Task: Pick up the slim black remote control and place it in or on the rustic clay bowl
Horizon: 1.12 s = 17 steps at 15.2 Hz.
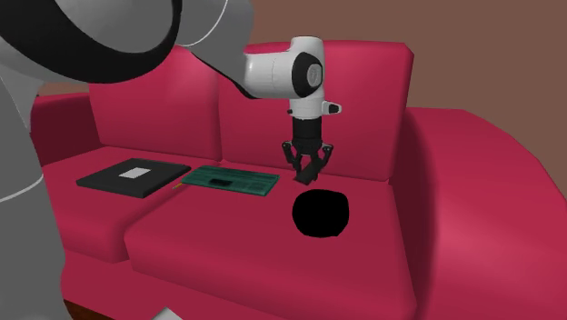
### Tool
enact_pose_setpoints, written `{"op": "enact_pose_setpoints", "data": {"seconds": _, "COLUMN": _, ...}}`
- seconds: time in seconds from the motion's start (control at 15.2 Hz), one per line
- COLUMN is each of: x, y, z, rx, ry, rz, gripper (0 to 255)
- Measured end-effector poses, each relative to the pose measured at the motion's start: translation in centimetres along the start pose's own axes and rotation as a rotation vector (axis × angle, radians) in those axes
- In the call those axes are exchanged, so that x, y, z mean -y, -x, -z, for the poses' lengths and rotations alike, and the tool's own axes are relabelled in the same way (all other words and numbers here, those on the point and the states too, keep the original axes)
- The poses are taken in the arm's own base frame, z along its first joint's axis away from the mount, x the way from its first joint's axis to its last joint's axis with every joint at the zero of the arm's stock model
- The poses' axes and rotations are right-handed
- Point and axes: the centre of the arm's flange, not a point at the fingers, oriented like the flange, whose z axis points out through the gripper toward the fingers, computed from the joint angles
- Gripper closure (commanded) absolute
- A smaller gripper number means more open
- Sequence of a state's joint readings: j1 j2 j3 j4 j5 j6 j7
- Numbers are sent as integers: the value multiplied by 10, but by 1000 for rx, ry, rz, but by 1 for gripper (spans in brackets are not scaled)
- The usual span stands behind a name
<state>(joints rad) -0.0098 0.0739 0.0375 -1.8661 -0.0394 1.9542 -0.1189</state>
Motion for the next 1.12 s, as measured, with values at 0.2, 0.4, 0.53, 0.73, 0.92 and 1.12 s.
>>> {"op": "enact_pose_setpoints", "data": {"seconds": 0.2, "x": -34, "y": 17, "z": -3, "rx": 0, "ry": 0, "rz": 0, "gripper": 255}}
{"op": "enact_pose_setpoints", "data": {"seconds": 0.4, "x": -45, "y": 23, "z": -17, "rx": 0, "ry": 0, "rz": 1, "gripper": 255}}
{"op": "enact_pose_setpoints", "data": {"seconds": 0.53, "x": -45, "y": 24, "z": -26, "rx": 0, "ry": 0, "rz": 1, "gripper": 255}}
{"op": "enact_pose_setpoints", "data": {"seconds": 0.73, "x": -44, "y": 25, "z": -41, "rx": 0, "ry": 0, "rz": 1, "gripper": 255}}
{"op": "enact_pose_setpoints", "data": {"seconds": 0.92, "x": -44, "y": 24, "z": -57, "rx": 0, "ry": 0, "rz": 1, "gripper": 255}}
{"op": "enact_pose_setpoints", "data": {"seconds": 1.12, "x": -44, "y": 25, "z": -60, "rx": 0, "ry": 0, "rz": 1, "gripper": 255}}
